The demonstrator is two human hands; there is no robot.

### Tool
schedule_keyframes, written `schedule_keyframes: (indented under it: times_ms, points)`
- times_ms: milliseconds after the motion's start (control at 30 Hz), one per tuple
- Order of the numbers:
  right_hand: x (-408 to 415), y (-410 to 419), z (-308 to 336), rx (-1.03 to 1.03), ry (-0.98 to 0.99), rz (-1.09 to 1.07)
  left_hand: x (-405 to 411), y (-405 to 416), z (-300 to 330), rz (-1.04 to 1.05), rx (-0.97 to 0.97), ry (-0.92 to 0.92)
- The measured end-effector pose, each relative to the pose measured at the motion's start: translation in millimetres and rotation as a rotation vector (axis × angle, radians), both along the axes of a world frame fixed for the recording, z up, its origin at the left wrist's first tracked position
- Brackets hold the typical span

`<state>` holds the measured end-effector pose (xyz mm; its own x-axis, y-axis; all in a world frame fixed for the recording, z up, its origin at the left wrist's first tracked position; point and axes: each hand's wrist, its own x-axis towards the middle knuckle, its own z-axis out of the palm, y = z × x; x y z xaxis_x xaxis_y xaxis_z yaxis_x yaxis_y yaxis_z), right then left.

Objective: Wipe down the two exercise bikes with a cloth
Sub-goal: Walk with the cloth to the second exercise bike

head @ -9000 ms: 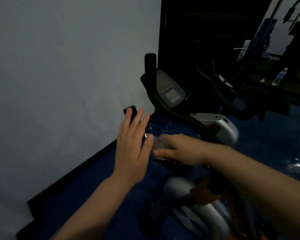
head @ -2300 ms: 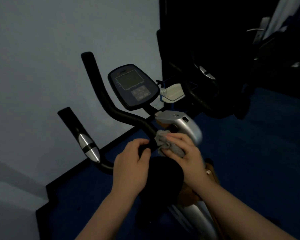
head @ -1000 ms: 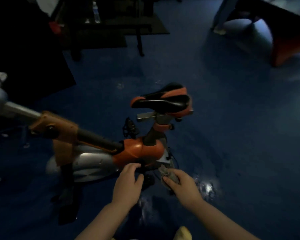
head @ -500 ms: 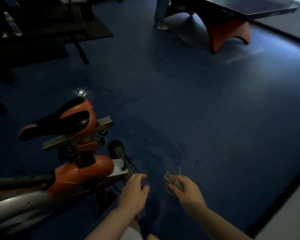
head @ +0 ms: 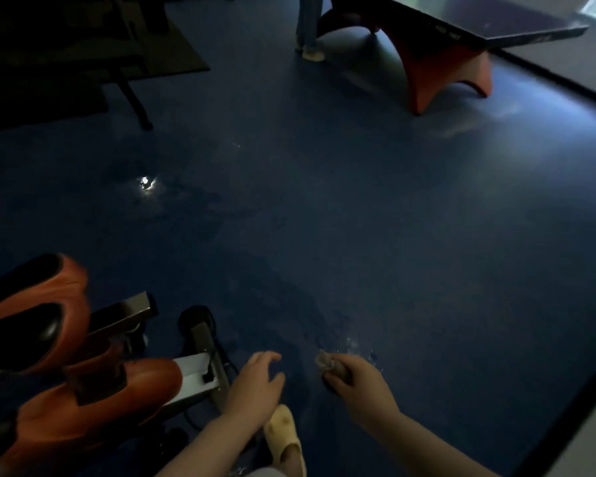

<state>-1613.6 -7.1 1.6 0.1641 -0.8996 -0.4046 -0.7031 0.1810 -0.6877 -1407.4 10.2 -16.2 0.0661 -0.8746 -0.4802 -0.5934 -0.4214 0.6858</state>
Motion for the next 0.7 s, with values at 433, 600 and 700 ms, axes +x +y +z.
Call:
schedule_keyframes:
  times_ms: [433, 600, 700]
  points:
    - [2, -200, 16, -0.086, 0.088, 0.281, 8, -147, 25, 0.152, -0.088, -0.018]
    - [27, -281, 7, -0.073, 0.108, 0.435, 23, -190, 16, 0.38, -0.089, -0.037]
    - [41, -331, 7, -0.076, 0.113, 0.556, 21, -217, 16, 0.497, -0.062, -0.034]
